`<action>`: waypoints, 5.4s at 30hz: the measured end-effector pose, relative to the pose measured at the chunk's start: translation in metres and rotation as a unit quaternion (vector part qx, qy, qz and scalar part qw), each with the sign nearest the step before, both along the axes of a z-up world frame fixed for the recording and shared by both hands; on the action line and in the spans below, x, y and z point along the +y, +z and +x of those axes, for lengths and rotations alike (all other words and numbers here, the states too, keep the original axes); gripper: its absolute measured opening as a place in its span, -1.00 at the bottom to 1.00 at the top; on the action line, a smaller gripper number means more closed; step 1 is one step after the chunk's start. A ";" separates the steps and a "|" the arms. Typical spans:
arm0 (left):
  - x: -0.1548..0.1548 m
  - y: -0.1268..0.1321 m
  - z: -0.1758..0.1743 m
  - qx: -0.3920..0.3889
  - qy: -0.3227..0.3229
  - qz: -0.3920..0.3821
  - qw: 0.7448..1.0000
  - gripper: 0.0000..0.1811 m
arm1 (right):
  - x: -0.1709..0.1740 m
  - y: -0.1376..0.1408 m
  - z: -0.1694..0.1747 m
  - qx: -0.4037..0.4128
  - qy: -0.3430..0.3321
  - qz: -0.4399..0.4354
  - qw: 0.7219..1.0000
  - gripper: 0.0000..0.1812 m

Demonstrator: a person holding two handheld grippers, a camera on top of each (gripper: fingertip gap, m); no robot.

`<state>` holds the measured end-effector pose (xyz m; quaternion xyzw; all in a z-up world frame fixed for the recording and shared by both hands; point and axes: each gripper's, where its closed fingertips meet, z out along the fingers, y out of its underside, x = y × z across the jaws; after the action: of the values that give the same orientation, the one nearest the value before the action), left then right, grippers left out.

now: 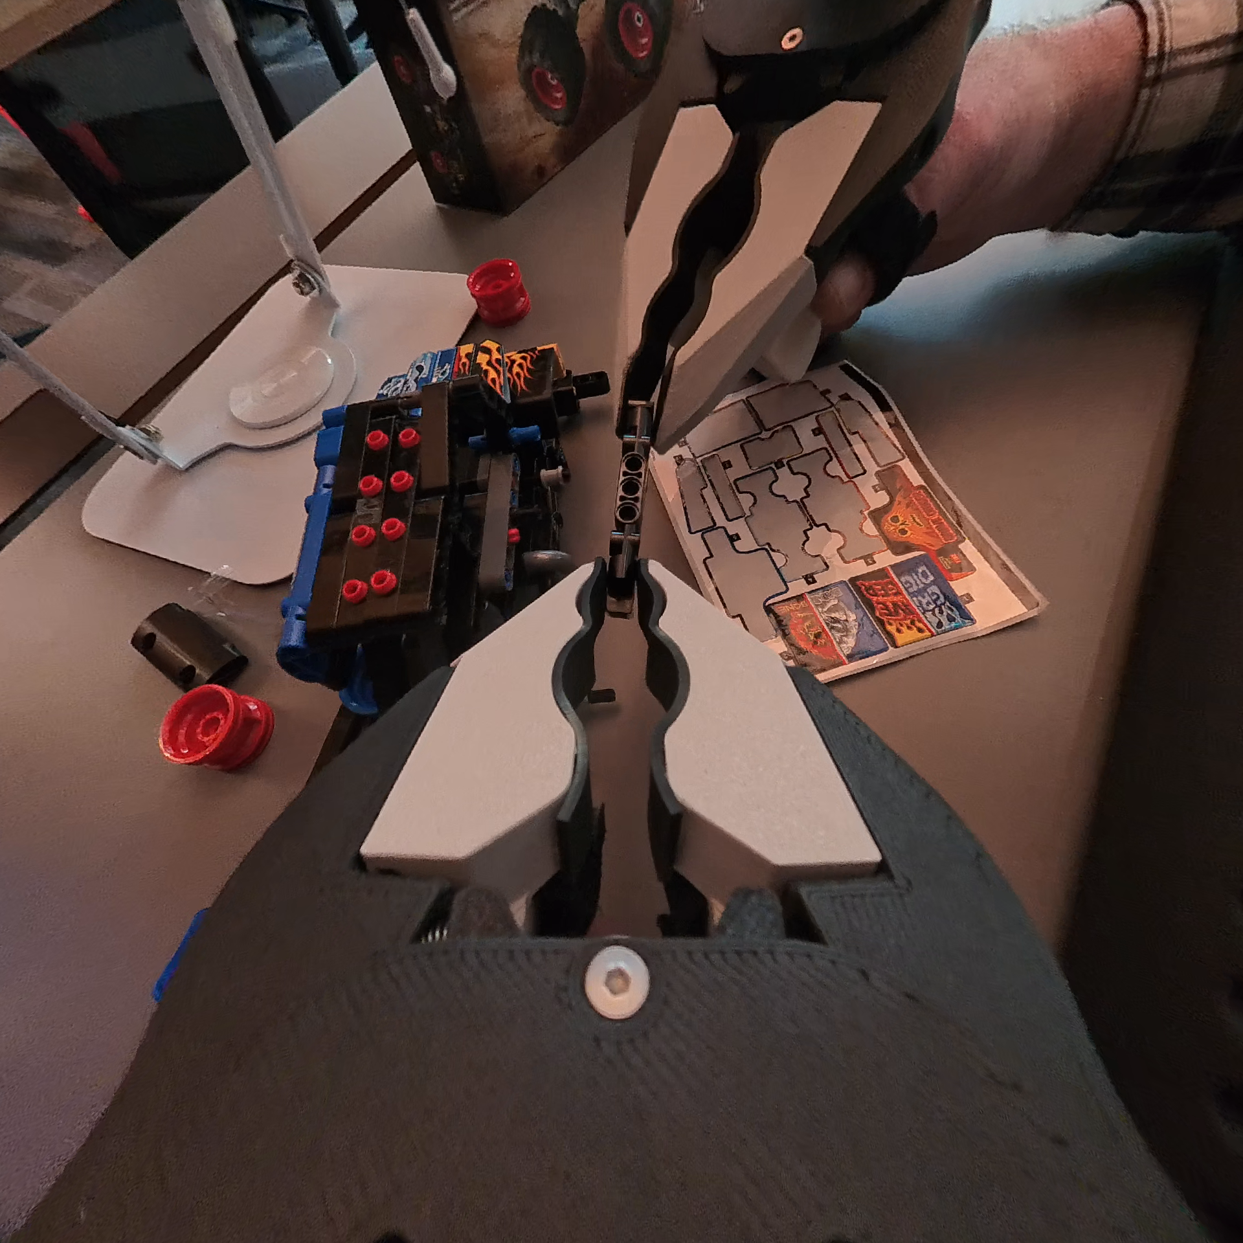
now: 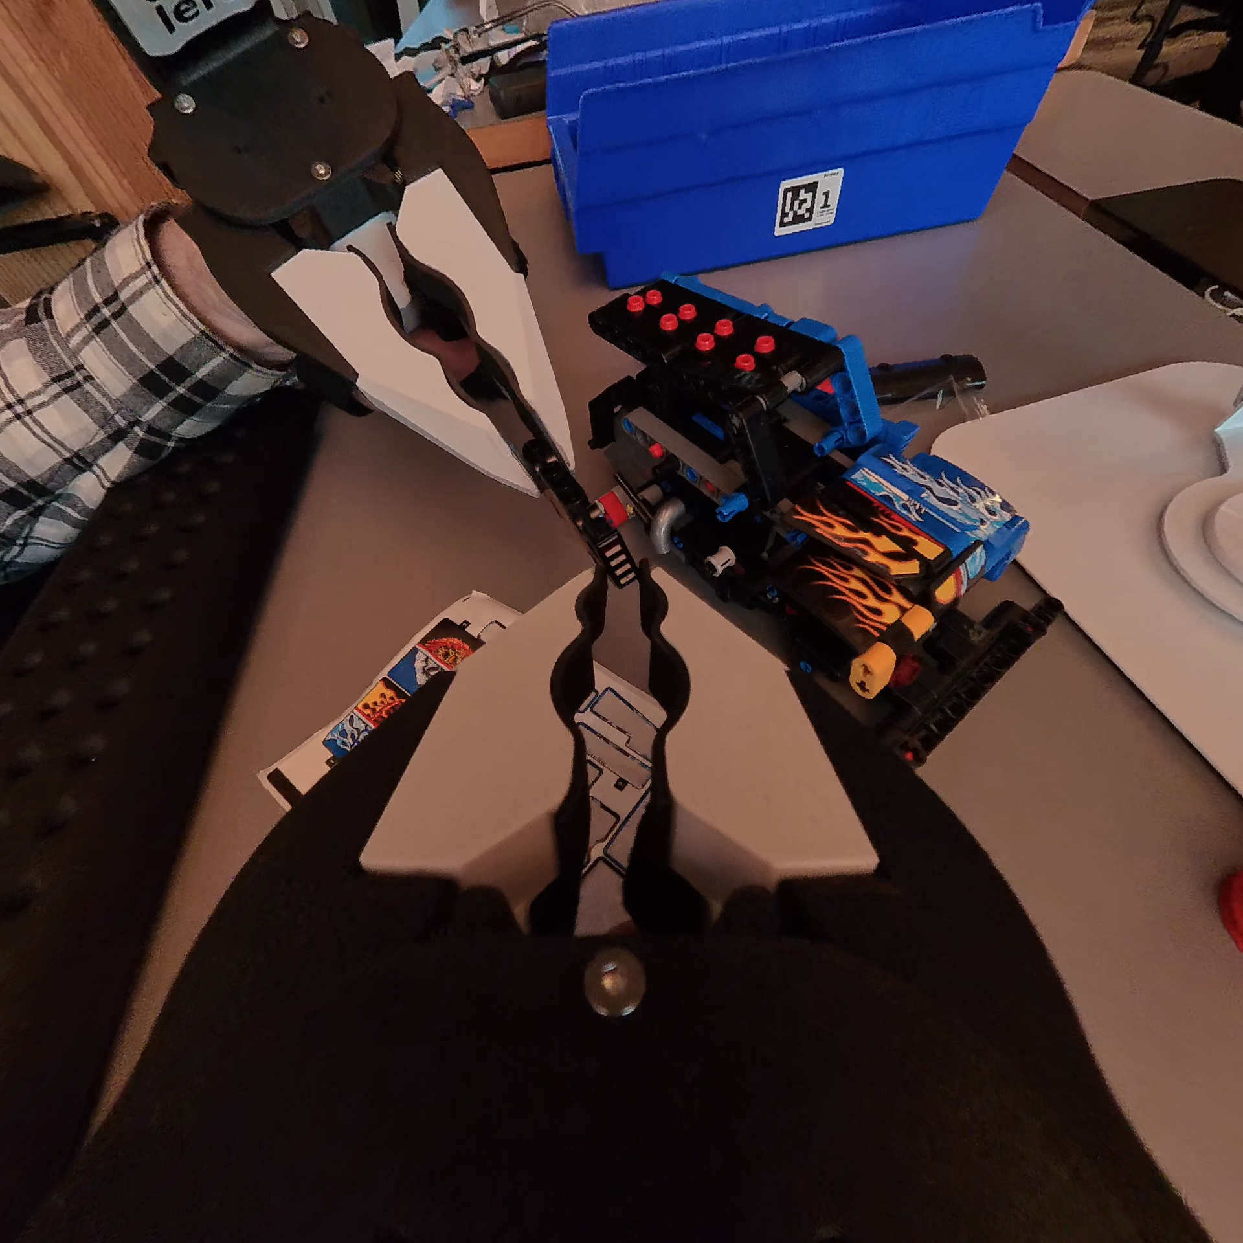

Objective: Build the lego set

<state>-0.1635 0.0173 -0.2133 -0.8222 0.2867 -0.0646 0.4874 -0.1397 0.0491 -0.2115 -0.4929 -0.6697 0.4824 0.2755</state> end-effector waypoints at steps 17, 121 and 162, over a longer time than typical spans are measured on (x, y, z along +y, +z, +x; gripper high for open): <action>0.003 0.002 0.002 0.003 0.002 0.014 1.000 -0.93 | 0.007 0.007 -0.003 0.018 -0.018 -0.016 1.000 -0.88; 0.020 -0.008 -0.006 0.018 0.061 0.001 0.998 -0.92 | 0.021 -0.013 -0.009 -0.039 -0.061 0.031 0.997 -0.90; 0.018 -0.004 -0.005 -0.008 0.056 0.002 0.998 -0.92 | 0.024 -0.003 -0.010 -0.011 -0.063 0.047 0.997 -0.89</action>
<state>-0.1686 0.0350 -0.2169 -0.8357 0.2359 -0.0435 0.4941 -0.1496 0.0733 -0.2144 -0.5261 -0.6620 0.4265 0.3210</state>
